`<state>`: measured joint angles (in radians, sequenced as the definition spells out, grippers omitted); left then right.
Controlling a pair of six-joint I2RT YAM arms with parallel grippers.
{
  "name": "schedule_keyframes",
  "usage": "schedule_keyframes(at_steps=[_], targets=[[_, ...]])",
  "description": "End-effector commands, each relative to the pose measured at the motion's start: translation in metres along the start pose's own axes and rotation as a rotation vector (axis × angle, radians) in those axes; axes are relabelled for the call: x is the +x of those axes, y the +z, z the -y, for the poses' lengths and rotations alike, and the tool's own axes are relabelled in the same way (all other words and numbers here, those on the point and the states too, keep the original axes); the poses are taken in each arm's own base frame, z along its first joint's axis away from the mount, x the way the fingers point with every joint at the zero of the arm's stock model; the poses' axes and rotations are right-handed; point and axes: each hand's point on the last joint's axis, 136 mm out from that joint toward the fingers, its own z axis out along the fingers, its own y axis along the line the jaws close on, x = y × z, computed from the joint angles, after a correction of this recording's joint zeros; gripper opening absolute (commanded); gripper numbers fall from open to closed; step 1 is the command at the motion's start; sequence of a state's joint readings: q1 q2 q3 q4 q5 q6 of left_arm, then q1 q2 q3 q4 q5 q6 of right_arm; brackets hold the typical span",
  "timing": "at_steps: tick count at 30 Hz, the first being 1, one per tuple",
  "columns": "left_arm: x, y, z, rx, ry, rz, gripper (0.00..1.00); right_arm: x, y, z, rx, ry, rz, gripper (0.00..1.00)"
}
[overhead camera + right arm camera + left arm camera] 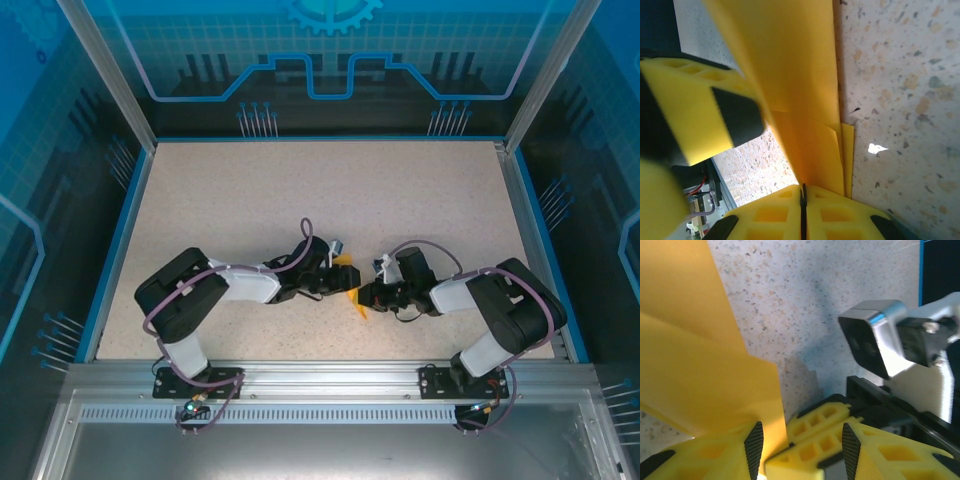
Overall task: Fold a paper plane with a square sheet of paper (pick it up from the middle)
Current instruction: Fold the wing for the fifth time at the center of the table.
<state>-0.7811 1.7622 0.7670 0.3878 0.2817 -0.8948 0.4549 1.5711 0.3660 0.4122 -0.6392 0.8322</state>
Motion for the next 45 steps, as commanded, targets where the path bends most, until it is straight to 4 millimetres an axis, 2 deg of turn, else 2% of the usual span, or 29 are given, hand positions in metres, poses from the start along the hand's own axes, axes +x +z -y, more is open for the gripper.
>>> schedule_keyframes(at_steps=[1,13,23,29,34,40,45], targets=[[-0.010,0.009,0.002,-0.011,0.039,0.027,0.49,0.002,0.000,0.010,0.019,0.036,-0.003,0.09],[0.000,0.016,-0.026,-0.101,0.012,-0.007,0.47,0.005,-0.007,0.016,0.072,0.040,0.015,0.14],[0.001,0.018,-0.025,-0.097,0.015,-0.021,0.47,0.006,-0.014,0.004,0.052,0.002,0.014,0.14],[0.001,0.019,-0.025,-0.094,0.011,-0.026,0.47,0.014,-0.013,0.002,0.063,-0.006,-0.027,0.11],[0.000,0.018,-0.024,-0.092,0.008,-0.023,0.47,0.022,-0.010,0.008,0.090,-0.013,-0.067,0.09],[0.000,0.017,-0.025,-0.102,0.003,-0.023,0.47,0.037,-0.007,0.029,0.163,0.020,-0.119,0.08],[0.001,0.018,-0.025,-0.107,-0.002,-0.026,0.46,0.044,-0.010,0.037,0.210,0.026,-0.125,0.08]])
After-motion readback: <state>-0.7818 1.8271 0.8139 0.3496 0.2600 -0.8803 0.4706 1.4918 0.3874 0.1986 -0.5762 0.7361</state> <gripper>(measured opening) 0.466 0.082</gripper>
